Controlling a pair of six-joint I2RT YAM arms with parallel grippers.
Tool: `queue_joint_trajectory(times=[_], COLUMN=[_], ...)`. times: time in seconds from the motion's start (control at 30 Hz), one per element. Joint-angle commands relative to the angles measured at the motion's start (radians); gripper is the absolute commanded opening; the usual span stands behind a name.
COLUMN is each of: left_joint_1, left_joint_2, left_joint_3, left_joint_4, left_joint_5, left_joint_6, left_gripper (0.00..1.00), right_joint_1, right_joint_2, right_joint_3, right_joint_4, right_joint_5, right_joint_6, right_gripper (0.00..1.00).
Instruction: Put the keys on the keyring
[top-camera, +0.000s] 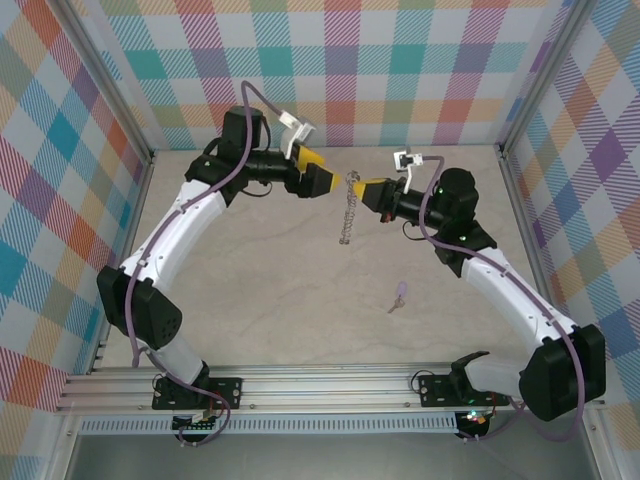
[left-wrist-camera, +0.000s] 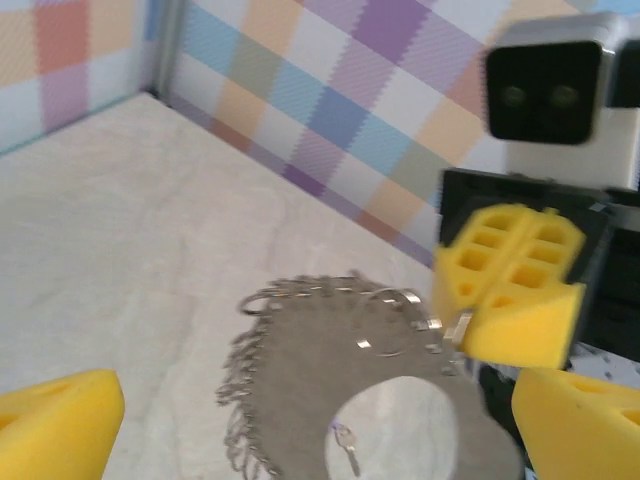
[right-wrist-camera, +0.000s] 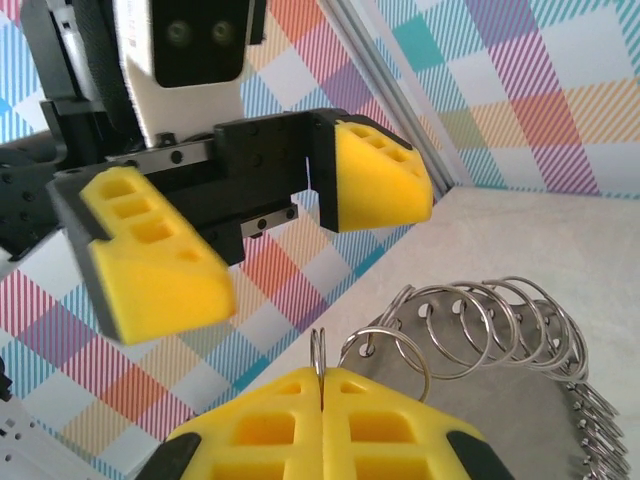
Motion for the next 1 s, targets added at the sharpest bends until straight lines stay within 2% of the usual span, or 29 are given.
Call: queue_joint_trajectory(times=[0.0, 0.07, 0.17, 0.23, 0.3, 0.4, 0.6, 0.8, 0.97], left_joint_1=[0.013, 0.014, 0.013, 0.013, 0.013, 0.014, 0.014, 0.025, 0.030], left_joint_2=[-0.049, -0.064, -0.088, -0.101, -0.103, -0.084, 0.044, 0.091, 0.072], left_joint_3=[-0.022, -0.040, -0.070, -0.082, -0.089, -0.064, 0.145, 0.156, 0.099], left_joint_4=[0.098, 0.144, 0.225, 0.249, 0.274, 0.272, 0.078, 0.161, 0.275], left_joint_5=[-0.088, -0.148, -0.298, -0.351, -0.354, -0.274, -0.315, -0.312, -0.247], left_joint_6=[-0.077, -0.134, -0.234, -0.278, -0.275, -0.178, -0.201, -0.322, -0.354], left_gripper=[1.00, 1.00, 1.00, 1.00, 1.00, 1.00, 1.00, 1.00, 1.00], right_joint_1=[0.000, 0.000, 0.001, 0.003, 0.004, 0.004, 0.005, 0.004, 0.004], right_joint_2=[-0.048, -0.058, -0.059, -0.055, -0.050, -0.031, 0.087, 0.239, 0.324], right_joint_3=[-0.008, -0.021, -0.023, -0.024, -0.034, -0.043, -0.062, -0.053, -0.031], right_joint_4=[0.132, 0.172, 0.213, 0.233, 0.268, 0.343, 0.558, 0.784, 0.889], right_joint_5=[0.032, 0.048, 0.073, 0.092, 0.112, 0.144, 0.199, 0.217, 0.222], right_joint_6=[0.019, 0.035, 0.051, 0.050, 0.047, 0.042, 0.115, 0.208, 0.245], right_gripper=[0.00, 0.00, 0.00, 0.00, 0.00, 0.00, 0.00, 0.00, 0.00])
